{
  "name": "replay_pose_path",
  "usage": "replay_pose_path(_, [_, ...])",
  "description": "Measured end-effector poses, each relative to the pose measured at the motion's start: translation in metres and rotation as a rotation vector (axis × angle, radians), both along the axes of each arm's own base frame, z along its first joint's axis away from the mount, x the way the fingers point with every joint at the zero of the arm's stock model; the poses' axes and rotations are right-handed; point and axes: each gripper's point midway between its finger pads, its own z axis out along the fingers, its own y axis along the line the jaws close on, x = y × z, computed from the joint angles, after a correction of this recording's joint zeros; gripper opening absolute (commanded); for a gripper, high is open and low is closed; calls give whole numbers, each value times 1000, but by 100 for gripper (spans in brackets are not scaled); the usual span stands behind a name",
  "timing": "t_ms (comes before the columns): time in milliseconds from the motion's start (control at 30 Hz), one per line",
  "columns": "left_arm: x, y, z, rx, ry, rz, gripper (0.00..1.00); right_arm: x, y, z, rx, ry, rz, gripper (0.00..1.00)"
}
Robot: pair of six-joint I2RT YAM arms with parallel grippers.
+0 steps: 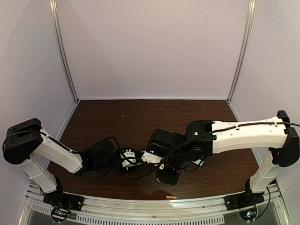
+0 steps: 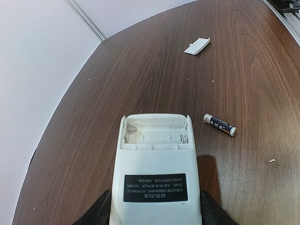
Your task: Unload the batteries from the remote control
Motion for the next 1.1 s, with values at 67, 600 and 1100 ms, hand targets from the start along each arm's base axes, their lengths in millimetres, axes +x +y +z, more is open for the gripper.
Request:
replay_pose_path(67, [0, 0, 1, -3, 0, 0, 0, 2, -1, 5, 11, -15, -12, 0])
replay_pose_path(600, [11, 6, 16, -53, -15, 71, 0, 48, -24, 71, 151, -225, -213, 0])
replay_pose_path(1100, [34, 30, 31, -122, -46, 225, 0, 100, -71, 101, 277, -499, -437, 0])
